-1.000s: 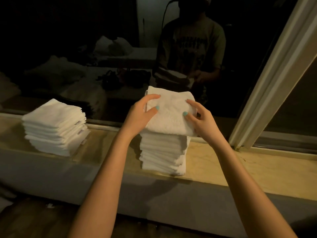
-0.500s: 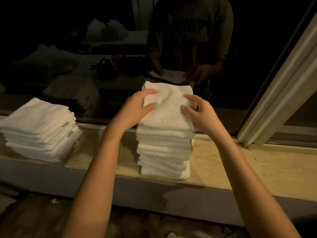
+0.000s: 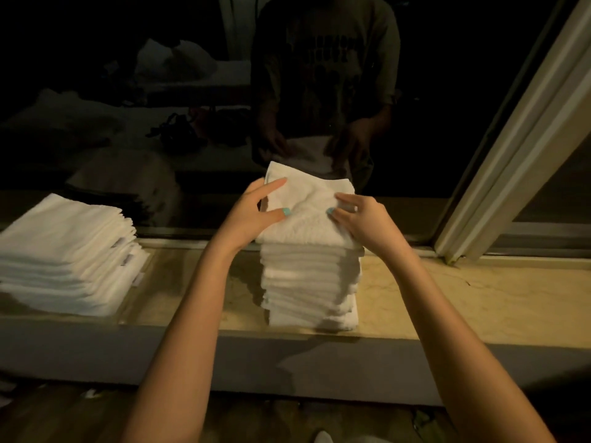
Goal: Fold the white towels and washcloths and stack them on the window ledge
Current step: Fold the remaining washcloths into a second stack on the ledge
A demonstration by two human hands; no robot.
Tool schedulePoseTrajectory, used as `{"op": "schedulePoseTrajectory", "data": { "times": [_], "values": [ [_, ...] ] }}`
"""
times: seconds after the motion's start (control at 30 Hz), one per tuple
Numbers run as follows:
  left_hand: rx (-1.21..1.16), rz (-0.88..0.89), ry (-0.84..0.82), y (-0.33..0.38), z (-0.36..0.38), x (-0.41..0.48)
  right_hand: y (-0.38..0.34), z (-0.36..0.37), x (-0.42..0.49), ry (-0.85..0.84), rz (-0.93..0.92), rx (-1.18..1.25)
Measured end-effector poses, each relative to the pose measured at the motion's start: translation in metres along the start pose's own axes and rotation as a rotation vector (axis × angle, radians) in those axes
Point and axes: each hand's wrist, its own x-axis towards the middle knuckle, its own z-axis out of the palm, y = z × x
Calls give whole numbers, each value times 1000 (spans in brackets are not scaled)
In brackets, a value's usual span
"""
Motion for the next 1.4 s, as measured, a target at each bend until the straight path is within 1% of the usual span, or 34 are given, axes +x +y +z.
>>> {"op": "schedulePoseTrajectory", "data": {
  "times": [0.07,0.13,0.17,0.23,0.3,0.4,0.47,0.53,0.63,0.7,0.77,0.83,0.9,0.97,1.07,1.17,1.2,1.3,1.4],
  "values": [
    [64,13,44,-5,1,2,0,3,-4,52,29,-4],
    [121,44,98,-7,1,-1,2,4,-12,137,-10,-30],
    [102,52,134,-8,1,-6,3,4,-19,193,-40,-7],
    [-31,91,205,-11,3,-22,6,3,-34,264,-81,100],
    [-154,119,252,-19,10,-42,13,5,-52,245,-128,169],
    [-289,82,274,-34,30,-69,28,17,-77,162,-195,157],
    [-325,62,282,-42,40,-79,36,25,-84,173,-225,149],
    [-328,66,313,-46,43,-82,37,29,-86,241,-265,116],
    [-329,126,369,-40,41,-85,31,31,-87,373,-357,-103],
    [-339,181,395,-34,38,-85,27,31,-85,437,-363,-183],
    [-255,233,391,-33,37,-83,28,29,-80,442,-341,-194],
    [-133,279,391,-37,37,-80,31,24,-77,418,-364,-204],
    [-95,286,404,-41,37,-77,31,20,-74,413,-397,-230],
    [-107,273,415,-41,36,-76,31,20,-73,412,-415,-245],
    [-218,197,452,-47,39,-81,35,28,-78,432,-389,-167],
    [-280,94,412,-56,48,-87,46,34,-86,414,-217,105],
    [-290,81,404,-57,50,-88,49,37,-89,416,-204,135],
    [-306,118,451,-51,50,-89,52,48,-94,465,-261,146],
    [-195,174,464,-48,45,-87,46,52,-95,501,-292,174]
  ]
}}
